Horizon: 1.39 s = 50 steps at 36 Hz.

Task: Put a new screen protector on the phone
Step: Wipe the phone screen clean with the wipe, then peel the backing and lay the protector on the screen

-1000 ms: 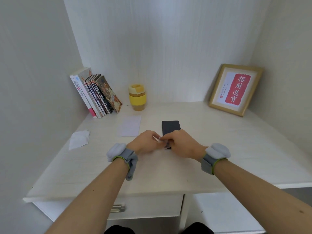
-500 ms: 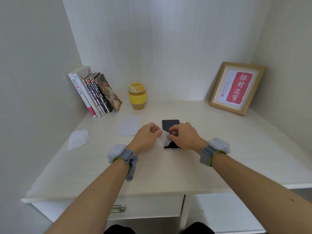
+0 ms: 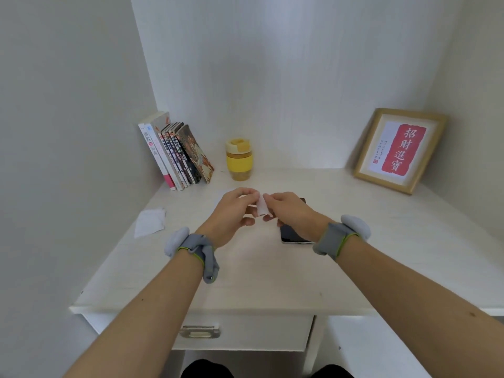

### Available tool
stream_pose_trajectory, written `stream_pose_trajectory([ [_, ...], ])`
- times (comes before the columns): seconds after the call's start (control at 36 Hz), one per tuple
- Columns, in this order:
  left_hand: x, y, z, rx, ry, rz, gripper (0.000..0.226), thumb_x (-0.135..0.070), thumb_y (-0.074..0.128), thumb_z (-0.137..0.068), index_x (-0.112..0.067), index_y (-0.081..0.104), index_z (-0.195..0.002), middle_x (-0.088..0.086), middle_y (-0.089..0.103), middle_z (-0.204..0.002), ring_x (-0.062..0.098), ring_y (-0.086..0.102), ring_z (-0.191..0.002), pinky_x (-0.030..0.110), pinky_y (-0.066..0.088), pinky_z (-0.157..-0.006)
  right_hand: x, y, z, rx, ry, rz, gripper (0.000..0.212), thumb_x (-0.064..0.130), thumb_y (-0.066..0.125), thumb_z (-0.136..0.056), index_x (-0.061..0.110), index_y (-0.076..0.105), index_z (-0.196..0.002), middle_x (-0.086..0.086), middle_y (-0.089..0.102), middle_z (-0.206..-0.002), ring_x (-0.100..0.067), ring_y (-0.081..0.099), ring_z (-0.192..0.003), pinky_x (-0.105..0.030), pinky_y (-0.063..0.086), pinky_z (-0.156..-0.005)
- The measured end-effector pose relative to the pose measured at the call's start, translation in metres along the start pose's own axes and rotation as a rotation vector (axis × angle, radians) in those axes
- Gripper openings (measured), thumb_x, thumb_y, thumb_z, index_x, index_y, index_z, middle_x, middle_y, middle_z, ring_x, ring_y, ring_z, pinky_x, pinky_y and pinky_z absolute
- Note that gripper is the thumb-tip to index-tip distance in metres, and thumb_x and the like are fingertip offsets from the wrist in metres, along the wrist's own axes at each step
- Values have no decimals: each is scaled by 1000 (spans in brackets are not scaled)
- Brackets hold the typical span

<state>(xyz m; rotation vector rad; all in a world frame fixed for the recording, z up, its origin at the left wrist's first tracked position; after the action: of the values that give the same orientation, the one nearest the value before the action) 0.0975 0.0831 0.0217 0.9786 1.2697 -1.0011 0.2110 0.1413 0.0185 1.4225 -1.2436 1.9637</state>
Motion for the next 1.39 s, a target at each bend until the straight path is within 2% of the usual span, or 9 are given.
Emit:
stream_pose_trajectory([
  [0.11,-1,-17,8,-16,-49,80,11,-15,52,-97,-11,59,-104,6,58,-81,16,52,-64,29,43,-59,4,23,4,139,130,-325,27,32,45,-102,11,62,-106,-1,71,-83,-20,68,-85,-29,40,-67],
  [0.28,3,-62,24,-120,-88,-36,19,-14,52,-95,-4,59,-110,9,58,-75,16,48,-56,27,40,-52,11,56,1,194,209,-468,20,15,62,-92,9,65,-111,-7,67,-93,-19,67,-79,-28,44,-66],
  [0.56,18,-134,43,-279,-139,-552,17,-8,58,-87,-9,64,-71,8,57,-65,17,49,-53,24,44,-49,21,109,-5,131,115,-213,12,-1,68,-84,2,65,-95,-10,64,-68,-12,63,-48,-23,45,-50],
  [0.75,19,-175,60,-375,-125,-768,17,-13,54,-88,-18,59,-73,3,64,-66,17,58,-53,23,46,-54,37,160,-12,156,94,-138,14,-2,70,-82,4,64,-93,-12,64,-60,-15,64,-48,-22,47,-43],
  [0.94,25,-206,75,-449,-164,-968,8,-20,60,-88,-15,66,-87,10,71,-97,30,65,-94,34,52,-84,44,195,-14,150,70,49,15,6,70,-82,7,64,-96,-10,66,-58,-11,56,-37,-21,43,-39],
  [1.08,27,-210,75,-485,-136,-1056,15,-20,59,-89,-10,67,-96,10,68,-106,31,62,-100,35,49,-85,48,198,-16,98,0,169,13,11,68,-83,10,64,-96,-11,68,-66,-16,57,-45,-25,47,-44],
  [1.19,32,-206,69,-442,-144,-1162,14,-26,60,-86,-14,62,-94,13,66,-103,32,60,-96,38,49,-84,52,195,-18,49,-35,282,15,16,71,-81,22,59,-74,-14,67,-103,-29,68,-87,-38,57,-81],
  [1.31,34,-205,64,-440,-158,-1234,21,-30,56,-87,-15,56,-102,13,61,-106,33,56,-98,39,49,-85,52,187,-17,52,-64,383,24,30,67,-88,13,65,-105,-11,61,-116,-29,61,-105,-35,50,-91],
  [1.39,29,-195,60,-439,-114,-1339,25,-26,51,-93,-11,52,-113,14,56,-115,35,53,-105,38,44,-85,52,171,-15,22,-64,425,32,38,57,-93,11,65,-109,-13,59,-118,-31,60,-105,-38,50,-91],
])
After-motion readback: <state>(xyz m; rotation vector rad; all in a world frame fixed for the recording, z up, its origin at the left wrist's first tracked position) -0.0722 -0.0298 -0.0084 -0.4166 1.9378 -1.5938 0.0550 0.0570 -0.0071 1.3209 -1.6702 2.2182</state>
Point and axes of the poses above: each hand's wrist, its own z-axis away from the middle knuckle, its own y-axis out of the palm, x = y × z, the point moved 7 cm from there along -z, towards the middle knuckle
